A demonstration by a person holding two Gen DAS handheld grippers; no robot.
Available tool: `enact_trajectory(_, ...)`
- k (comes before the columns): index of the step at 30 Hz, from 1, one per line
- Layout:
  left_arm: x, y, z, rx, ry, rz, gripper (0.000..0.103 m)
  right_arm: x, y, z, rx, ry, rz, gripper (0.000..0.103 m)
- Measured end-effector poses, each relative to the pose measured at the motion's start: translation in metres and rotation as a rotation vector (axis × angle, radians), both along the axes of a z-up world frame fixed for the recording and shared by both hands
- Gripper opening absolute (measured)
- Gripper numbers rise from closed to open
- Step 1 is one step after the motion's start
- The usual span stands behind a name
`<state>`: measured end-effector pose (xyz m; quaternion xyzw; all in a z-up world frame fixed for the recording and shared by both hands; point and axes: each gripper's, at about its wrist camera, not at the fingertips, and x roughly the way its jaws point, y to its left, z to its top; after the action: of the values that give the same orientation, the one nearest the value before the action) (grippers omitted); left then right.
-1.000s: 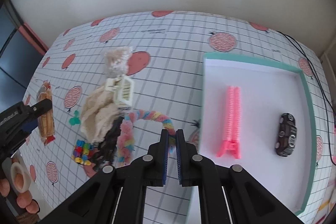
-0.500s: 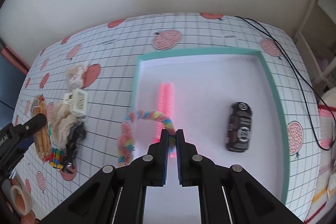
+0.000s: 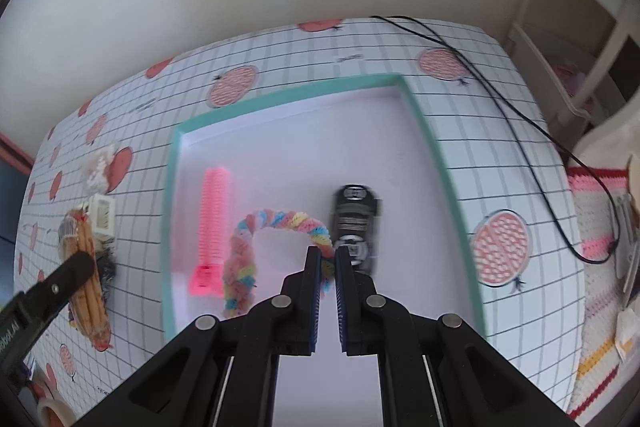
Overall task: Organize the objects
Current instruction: 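Carry the snack bar and pastel ring over the tray with both grippers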
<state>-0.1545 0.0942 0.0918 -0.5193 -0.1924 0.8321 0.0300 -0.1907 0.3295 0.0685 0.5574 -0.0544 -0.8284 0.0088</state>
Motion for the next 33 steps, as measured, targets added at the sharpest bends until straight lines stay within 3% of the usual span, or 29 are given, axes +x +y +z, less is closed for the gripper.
enact_trajectory(7, 0.004, 0.034, -0.005, -0.020, -0.017, -0.085, 0.039, 0.002, 0.029, -0.005, 0.023, -0.020, -0.054, 0.008)
enact_trajectory(11, 0.004, 0.048, -0.015, 0.006, -0.054, -0.118, 0.039, 0.001, 0.035, -0.013, 0.025, -0.046, -0.063, 0.008)
enact_trajectory(18, 0.005, 0.065, -0.036, -0.019, -0.115, -0.156, 0.039, -0.001, 0.034, -0.031, 0.072, -0.108, -0.042, 0.008)
enact_trajectory(33, 0.008, 0.076, -0.055, -0.064, -0.165, -0.189, 0.039, 0.002, 0.036, -0.031, 0.080, -0.131, -0.024, 0.011)
